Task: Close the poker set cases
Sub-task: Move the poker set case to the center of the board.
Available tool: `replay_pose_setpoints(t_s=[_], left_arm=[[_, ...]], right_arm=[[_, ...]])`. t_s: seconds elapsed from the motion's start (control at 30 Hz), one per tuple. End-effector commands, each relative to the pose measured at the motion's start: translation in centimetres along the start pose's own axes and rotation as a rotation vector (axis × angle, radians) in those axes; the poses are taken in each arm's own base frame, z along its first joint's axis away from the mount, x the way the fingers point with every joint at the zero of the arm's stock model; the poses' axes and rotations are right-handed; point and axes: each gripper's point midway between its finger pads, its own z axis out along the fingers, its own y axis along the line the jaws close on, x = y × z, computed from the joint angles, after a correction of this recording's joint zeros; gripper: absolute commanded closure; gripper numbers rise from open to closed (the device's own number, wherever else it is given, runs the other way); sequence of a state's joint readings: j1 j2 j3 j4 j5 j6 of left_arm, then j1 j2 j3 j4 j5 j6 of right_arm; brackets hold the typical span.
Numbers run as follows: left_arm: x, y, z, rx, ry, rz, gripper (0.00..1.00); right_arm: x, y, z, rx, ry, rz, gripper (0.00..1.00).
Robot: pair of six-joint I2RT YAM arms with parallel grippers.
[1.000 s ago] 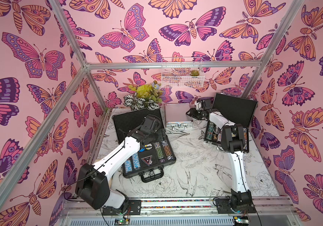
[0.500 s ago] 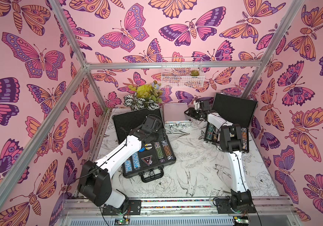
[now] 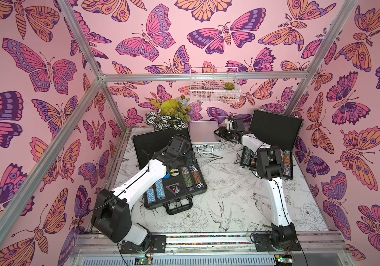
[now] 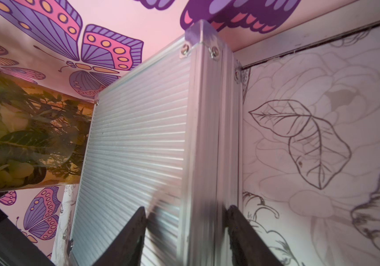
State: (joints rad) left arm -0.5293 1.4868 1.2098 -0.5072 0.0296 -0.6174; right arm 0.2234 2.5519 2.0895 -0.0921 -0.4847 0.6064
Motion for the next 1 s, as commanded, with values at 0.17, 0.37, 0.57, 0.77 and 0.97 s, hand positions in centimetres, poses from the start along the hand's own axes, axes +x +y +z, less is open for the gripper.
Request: replay_pose_setpoints(t_s=[0.17,0.37,0.57,0.77,0.97], left_arm=[[-0.1,0.2,-0.4,-0.009,0.004,0.007,0.25],[-0.1,-0.2,-0.5,-0.003,0.003,0.014,0.25],[0.5,-0.9,-0.1,0.009,0.015,0.033,0.25],[1.0,-2.0,0.6,0.028,0.032,0.054,0.25],[1.6,-2.8,1.1,0.035,0.045,0.073,0.25]], right_arm=[[-1.8,3.8,-5.2,-0.068,-0.019,-0.016,0.42],[-2.9,3.2,-11.2,0.075,-0.059,-0.024,0.45],[0.2,-1.6,-16.0,0.379,-0.044,-0.026,0.61],[3.7,-5.4,-18.4,0.616,0.020,-0.111,0.70],[6.0,-7.2,-18.3,0.727,0.084,-0.190,0.76]])
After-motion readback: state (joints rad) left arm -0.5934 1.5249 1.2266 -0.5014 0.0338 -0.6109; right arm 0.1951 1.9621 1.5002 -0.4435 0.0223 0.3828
